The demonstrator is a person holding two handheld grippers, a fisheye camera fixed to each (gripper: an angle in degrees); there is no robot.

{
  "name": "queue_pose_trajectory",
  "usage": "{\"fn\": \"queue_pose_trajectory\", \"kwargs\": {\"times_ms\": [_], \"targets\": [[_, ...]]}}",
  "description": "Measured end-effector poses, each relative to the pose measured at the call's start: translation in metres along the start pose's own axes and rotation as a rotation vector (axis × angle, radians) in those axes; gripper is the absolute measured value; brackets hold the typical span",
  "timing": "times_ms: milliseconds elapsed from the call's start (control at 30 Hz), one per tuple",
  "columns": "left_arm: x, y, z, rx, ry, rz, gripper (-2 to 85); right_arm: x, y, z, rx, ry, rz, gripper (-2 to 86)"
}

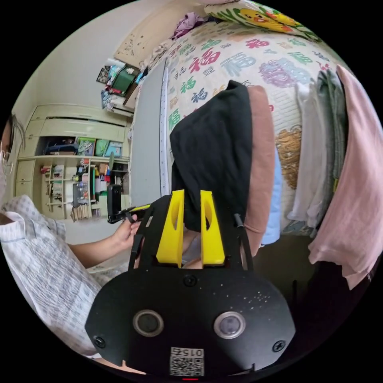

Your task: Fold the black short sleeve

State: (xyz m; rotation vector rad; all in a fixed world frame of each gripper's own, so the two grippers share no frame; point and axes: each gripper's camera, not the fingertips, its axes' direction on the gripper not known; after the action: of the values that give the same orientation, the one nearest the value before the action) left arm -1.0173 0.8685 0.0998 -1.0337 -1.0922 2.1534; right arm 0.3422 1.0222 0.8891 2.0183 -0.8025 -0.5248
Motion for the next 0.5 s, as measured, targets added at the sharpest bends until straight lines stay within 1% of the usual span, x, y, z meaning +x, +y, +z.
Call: {"fn": "queue_pose_trajectory", "kwargs": {"times_ms": [133, 167, 233, 300, 367, 400, 500], "targets": [[-0.035, -0.015, 0.052, -0.026, -0.009, 0.056, 0.5, -0.025, -0.007, 0.055, -0.153, -0.121, -0.114, 11.4], [-0.050, -0.019, 0.067, -0.024, -0.008, 0.044, 0.4, -0.030, -0.010, 0.074, -0.205, -0.107, -0.135, 12.8], [-0.077, -0.024, 0.085, -0.019, 0.000, 0.021, 0.4, -0.034, -0.014, 0.091, -0.247, -0.068, -0.150, 13.0], [-0.101, -0.027, 0.101, -0.009, -0.004, 0.020, 0.3, -0.036, -0.015, 0.088, -0.194, -0.043, -0.174, 12.7], [-0.135, -0.030, 0.124, -0.012, -0.008, 0.029, 0.2, -0.037, -0.015, 0.086, -0.175, 0.073, -0.193, 13.0], [-0.145, -0.031, 0.130, -0.009, -0.005, 0.027, 0.2, -0.037, -0.014, 0.088, -0.182, 0.100, -0.199, 13.0], [-0.196, -0.032, 0.158, 0.023, 0.041, -0.008, 0.2, -0.039, -0.014, 0.116, -0.287, 0.174, -0.233, 10.0]]}}
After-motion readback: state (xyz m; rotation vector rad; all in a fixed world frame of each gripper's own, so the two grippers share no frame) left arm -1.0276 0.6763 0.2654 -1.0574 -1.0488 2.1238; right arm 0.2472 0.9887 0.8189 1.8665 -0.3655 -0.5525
